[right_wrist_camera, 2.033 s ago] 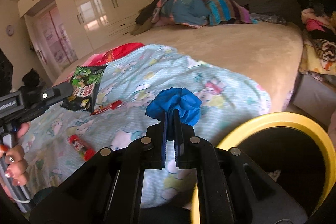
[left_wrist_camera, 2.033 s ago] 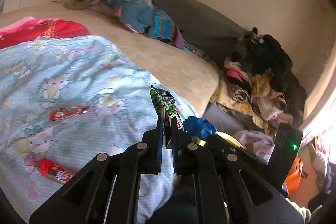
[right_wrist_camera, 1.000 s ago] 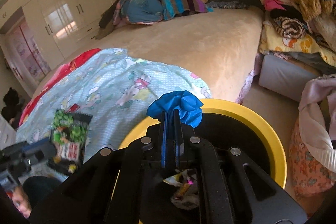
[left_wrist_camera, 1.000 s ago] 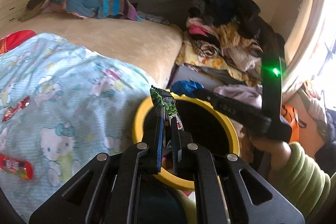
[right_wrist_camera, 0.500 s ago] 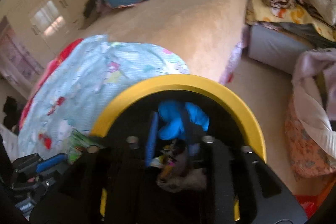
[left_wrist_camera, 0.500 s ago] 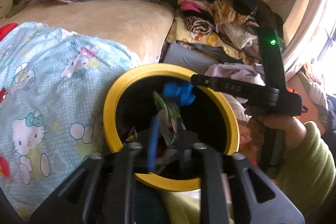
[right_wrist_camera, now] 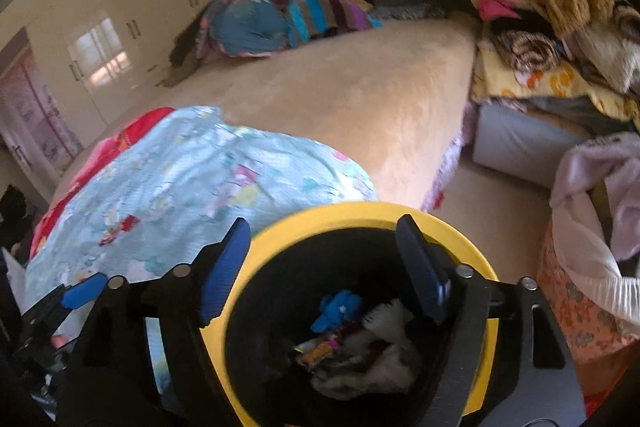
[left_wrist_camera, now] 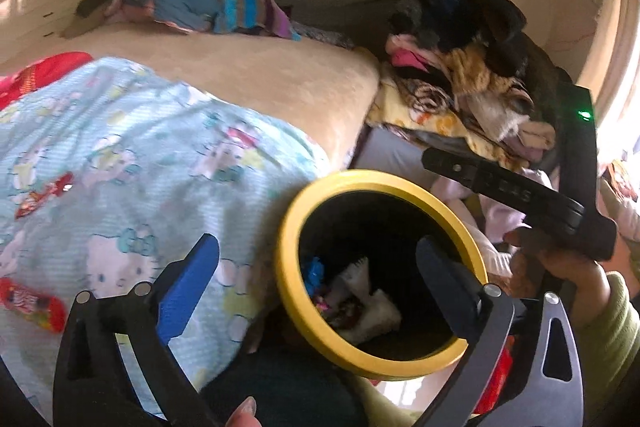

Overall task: Collect trash
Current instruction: 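Open both tools to drop the packet and wrapper into the bin, then move both tools back toward the red candy tube on the blanket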

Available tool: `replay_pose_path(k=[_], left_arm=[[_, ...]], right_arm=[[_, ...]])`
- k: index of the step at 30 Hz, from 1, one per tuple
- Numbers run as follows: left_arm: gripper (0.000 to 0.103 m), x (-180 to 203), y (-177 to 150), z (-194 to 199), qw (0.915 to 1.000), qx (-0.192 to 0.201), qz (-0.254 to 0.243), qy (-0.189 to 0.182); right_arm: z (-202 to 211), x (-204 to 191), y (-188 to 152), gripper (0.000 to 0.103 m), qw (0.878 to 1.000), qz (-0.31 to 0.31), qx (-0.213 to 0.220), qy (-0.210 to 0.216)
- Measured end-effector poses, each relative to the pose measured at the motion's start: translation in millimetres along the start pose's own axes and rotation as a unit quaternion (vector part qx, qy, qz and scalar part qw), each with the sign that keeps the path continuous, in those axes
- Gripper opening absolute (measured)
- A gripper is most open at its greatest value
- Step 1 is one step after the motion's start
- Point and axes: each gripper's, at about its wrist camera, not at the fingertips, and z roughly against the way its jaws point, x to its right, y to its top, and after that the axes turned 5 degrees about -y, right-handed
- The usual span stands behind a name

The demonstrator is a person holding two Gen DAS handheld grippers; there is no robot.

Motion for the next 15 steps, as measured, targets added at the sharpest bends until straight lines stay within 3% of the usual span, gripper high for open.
replay_pose_path(k=[15], left_arm=[[0.096,-41,13,49,0.9953,0.052,0.044,0.069]], right_arm=[[23,-55,1,0.073,0.997,0.042,0.039,0.044]])
